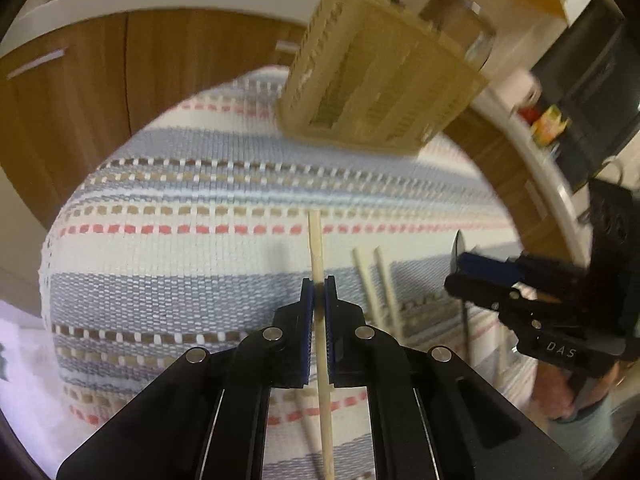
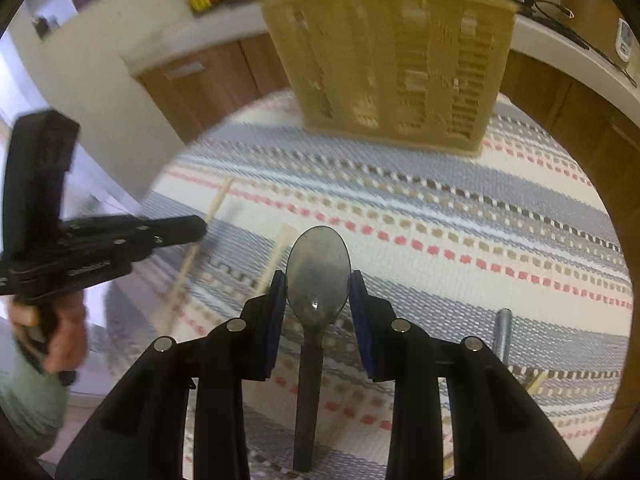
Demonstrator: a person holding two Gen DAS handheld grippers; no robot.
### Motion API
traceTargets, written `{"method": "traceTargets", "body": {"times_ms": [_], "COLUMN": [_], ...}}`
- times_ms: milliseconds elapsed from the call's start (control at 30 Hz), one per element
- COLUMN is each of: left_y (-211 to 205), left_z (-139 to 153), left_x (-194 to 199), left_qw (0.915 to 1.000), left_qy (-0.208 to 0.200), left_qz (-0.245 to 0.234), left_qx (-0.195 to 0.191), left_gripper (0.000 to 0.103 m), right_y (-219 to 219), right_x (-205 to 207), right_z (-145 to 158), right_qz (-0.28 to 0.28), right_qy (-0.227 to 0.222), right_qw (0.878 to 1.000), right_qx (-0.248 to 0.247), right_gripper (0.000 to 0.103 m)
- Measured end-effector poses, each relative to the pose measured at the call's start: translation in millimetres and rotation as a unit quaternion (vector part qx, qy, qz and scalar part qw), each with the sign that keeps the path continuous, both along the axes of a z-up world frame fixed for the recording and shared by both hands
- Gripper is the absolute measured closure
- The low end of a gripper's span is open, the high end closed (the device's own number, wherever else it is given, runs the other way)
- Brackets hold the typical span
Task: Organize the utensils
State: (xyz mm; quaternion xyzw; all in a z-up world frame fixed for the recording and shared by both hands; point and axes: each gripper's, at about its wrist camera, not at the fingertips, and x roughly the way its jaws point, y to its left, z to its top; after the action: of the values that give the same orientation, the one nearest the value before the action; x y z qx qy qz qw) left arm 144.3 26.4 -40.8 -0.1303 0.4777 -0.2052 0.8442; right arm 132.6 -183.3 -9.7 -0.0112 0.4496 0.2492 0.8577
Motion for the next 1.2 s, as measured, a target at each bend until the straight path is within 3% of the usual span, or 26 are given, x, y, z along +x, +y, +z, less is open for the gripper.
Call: {"method": "traceTargets", "body": {"times_ms": [200,267,367,500,733,967,1200], "left_y": [5,8,9,7,-10,-30,-38], "left_z": [36,57,80,110,162,197,211], "left_x": [-23,-31,-35,-33,-5,38,83], "left_qw": [0.9948,0.9882,0.9795,0.9669,0.9374,0.9145,0.8982], "left_qy": [-0.094,-0.143,-0.185,-0.239,-0.334,-0.39,-0.426], "left_qz": [0.019,0.028,0.035,0.051,0.07,0.084,0.094], "left_qx": [-0.032,-0.049,-0.073,-0.073,-0.069,-0.065,-0.057], "left_gripper": [0.1,0.1,0.1,0.1,0.1,0.1,0.1], "right_y": [-15,-23,-29,-43,-66,-87,-61], "right_x": [-12,-17,-24,-18,5,35,66], "right_z": [30,44,64,95,148,191,192], "right_qz": [0.013,0.018,0.016,0.003,-0.043,-0.118,-0.165], "right_qy": [-0.053,-0.083,-0.119,-0.161,-0.229,-0.316,-0.41], "right_qw": [0.996,0.992,0.986,0.975,0.957,0.929,0.896], "right_qx": [0.068,0.094,0.119,0.15,0.175,0.15,0.034], "right_gripper": [0.074,0.074,0.074,0.074,0.074,0.074,0.074]}}
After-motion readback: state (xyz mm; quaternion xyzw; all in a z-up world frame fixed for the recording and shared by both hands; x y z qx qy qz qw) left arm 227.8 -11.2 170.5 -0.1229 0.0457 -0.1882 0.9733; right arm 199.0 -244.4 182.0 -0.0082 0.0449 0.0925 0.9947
